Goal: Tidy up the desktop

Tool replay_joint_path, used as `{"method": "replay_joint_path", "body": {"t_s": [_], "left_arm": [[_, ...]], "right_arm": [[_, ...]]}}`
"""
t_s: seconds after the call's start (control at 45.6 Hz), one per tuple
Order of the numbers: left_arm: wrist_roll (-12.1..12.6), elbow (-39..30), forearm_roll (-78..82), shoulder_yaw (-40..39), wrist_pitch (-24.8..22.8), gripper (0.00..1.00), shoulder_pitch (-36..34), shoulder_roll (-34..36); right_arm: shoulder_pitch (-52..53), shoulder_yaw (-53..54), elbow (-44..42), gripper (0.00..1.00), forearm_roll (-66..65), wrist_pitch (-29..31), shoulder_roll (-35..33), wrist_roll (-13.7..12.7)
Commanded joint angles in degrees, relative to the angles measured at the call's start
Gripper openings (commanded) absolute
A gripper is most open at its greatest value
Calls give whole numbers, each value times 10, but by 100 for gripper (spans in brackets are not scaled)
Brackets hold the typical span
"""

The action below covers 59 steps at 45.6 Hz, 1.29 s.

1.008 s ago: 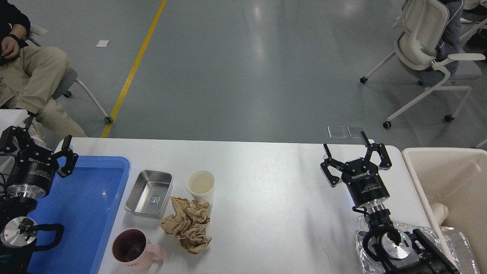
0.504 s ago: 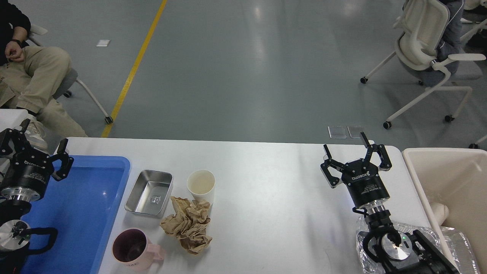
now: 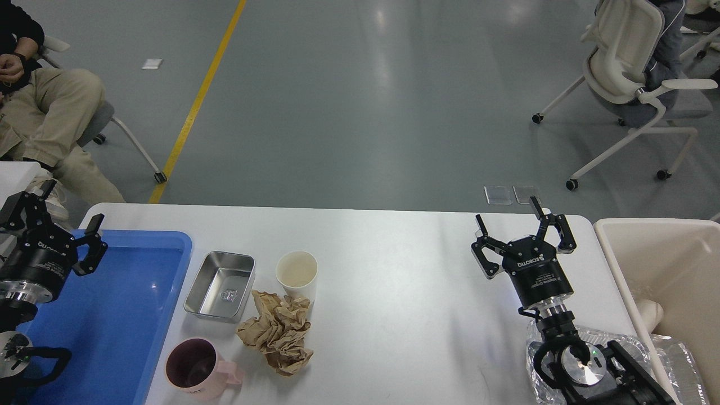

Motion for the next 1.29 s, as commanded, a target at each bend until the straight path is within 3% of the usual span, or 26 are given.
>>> {"method": "replay_joint_path", "body": {"t_s": [0.0, 0.175, 0.373, 0.614, 0.986, 1.271], "left_arm": [[1, -65, 19, 14, 20, 97, 31, 49], [7, -145, 85, 17, 57, 97, 81, 117], [21, -182, 127, 17, 59, 97, 134, 199], [21, -190, 127, 16, 58, 97, 195, 294], [14, -190, 135, 6, 51, 97, 212, 428], [13, -191, 222, 10, 49, 97, 212, 449]], "right_arm": [[0, -2, -1, 100, 0, 0, 5, 0], [1, -3, -1, 100, 0, 0, 11, 0], [1, -3, -1, 100, 1, 0, 12, 0], [1, -6, -2, 100, 0, 0, 12, 0], [2, -3, -16, 100, 1, 1, 12, 0], [0, -4, -16, 100, 0, 1, 12, 0]]}}
